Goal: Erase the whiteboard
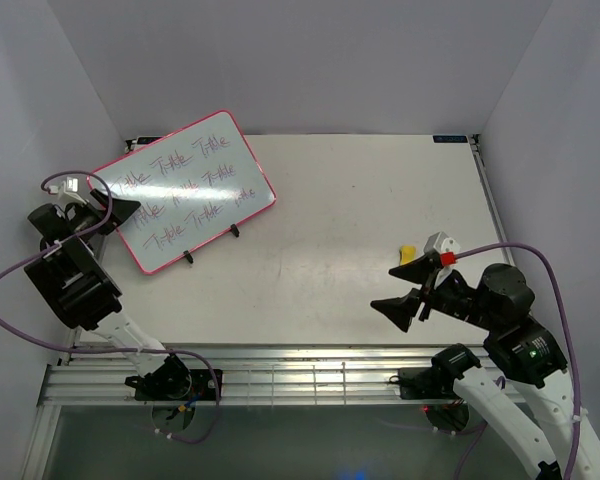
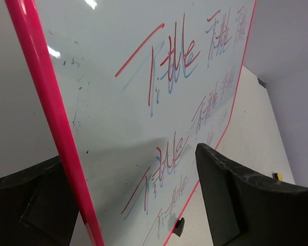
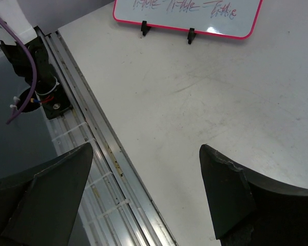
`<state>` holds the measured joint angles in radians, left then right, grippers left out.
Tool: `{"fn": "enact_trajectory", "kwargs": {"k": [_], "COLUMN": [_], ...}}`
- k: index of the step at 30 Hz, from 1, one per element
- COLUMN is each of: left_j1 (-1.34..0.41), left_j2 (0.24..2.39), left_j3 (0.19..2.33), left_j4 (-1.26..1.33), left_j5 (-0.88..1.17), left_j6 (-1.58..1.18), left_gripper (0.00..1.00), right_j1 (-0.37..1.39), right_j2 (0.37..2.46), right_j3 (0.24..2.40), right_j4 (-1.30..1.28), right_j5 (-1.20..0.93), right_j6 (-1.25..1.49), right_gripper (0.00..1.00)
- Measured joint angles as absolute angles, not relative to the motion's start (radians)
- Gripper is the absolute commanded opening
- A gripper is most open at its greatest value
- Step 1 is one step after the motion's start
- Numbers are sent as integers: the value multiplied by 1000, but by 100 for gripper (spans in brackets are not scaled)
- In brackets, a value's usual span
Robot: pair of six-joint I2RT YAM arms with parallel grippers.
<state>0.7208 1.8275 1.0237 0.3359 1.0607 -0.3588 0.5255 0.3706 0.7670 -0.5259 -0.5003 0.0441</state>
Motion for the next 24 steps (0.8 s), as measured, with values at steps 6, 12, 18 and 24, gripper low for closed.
{"fn": "enact_trajectory", "kwargs": {"k": [6, 12, 18, 24], "left_j1": [721, 721, 725, 725], "left_j2": [1867, 1895, 1945, 1959], "left_j3": [1024, 1023, 1023, 1003], "left_j4": [403, 516, 672, 862], "left_j5": [1138, 1201, 1248, 1275], "left_j6": [-390, -457, -565, -694], "left_gripper": [84, 74, 68, 59], "right_j1": [526, 530, 538, 539], "right_j2": [400, 426, 428, 428], "right_j3": [778, 778, 778, 778], "right_j4": [-528, -528, -529, -529], "right_j5": [-505, -517, -521, -521], "right_j6": [41, 39, 29, 21], "right_gripper": [90, 90, 90, 90]}}
